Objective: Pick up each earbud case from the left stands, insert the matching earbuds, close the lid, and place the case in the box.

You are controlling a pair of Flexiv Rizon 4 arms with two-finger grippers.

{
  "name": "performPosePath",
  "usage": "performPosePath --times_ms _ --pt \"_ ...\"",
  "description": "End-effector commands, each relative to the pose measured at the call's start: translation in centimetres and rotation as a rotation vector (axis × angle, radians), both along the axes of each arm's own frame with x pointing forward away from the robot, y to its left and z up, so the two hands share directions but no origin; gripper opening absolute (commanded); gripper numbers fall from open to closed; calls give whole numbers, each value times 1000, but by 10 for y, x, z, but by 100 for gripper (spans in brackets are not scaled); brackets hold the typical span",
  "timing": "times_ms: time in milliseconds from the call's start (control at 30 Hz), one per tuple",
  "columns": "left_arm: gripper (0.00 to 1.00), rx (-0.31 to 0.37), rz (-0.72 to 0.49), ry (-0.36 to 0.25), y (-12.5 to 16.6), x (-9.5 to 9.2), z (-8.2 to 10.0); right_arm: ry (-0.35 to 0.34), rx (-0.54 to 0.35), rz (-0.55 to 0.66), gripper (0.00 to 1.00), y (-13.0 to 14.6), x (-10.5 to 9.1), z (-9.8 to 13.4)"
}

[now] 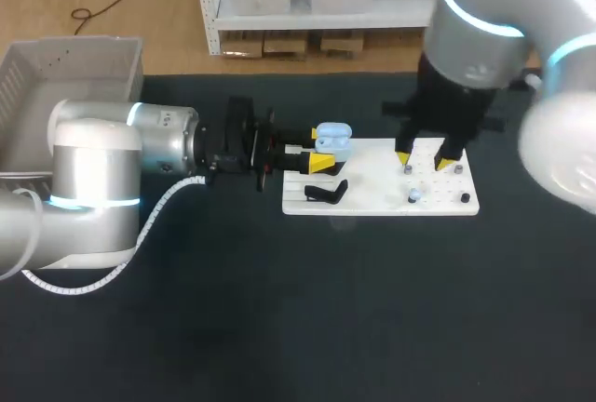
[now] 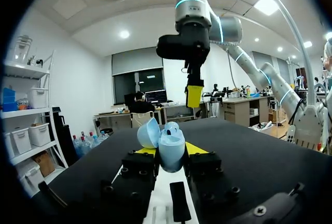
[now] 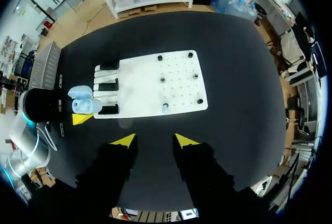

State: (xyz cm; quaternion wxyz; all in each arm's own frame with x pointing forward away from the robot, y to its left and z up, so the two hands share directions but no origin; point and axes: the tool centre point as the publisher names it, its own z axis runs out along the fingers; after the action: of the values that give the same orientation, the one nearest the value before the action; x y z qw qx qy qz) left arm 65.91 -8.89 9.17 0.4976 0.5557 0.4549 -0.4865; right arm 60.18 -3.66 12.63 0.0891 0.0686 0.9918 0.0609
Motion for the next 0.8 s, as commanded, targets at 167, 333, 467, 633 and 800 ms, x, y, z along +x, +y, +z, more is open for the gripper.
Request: performPosePath --times_ms 167,333,467,633,800 --pt "0 -9 25 5 2 -6 -8 -62 175 39 45 -13 7 -23" --pt "0 0 47 17 8 -15 -13 -53 144 43 45 -16 8 -31" --pt "0 8 53 15 12 -20 -13 -55 104 31 46 -19 11 -39" --pt "0 13 63 9 19 -21 -13 -49 61 26 47 -19 12 -51" --pt "0 15 67 3 23 -23 -13 -48 35 9 47 -20 14 -57"
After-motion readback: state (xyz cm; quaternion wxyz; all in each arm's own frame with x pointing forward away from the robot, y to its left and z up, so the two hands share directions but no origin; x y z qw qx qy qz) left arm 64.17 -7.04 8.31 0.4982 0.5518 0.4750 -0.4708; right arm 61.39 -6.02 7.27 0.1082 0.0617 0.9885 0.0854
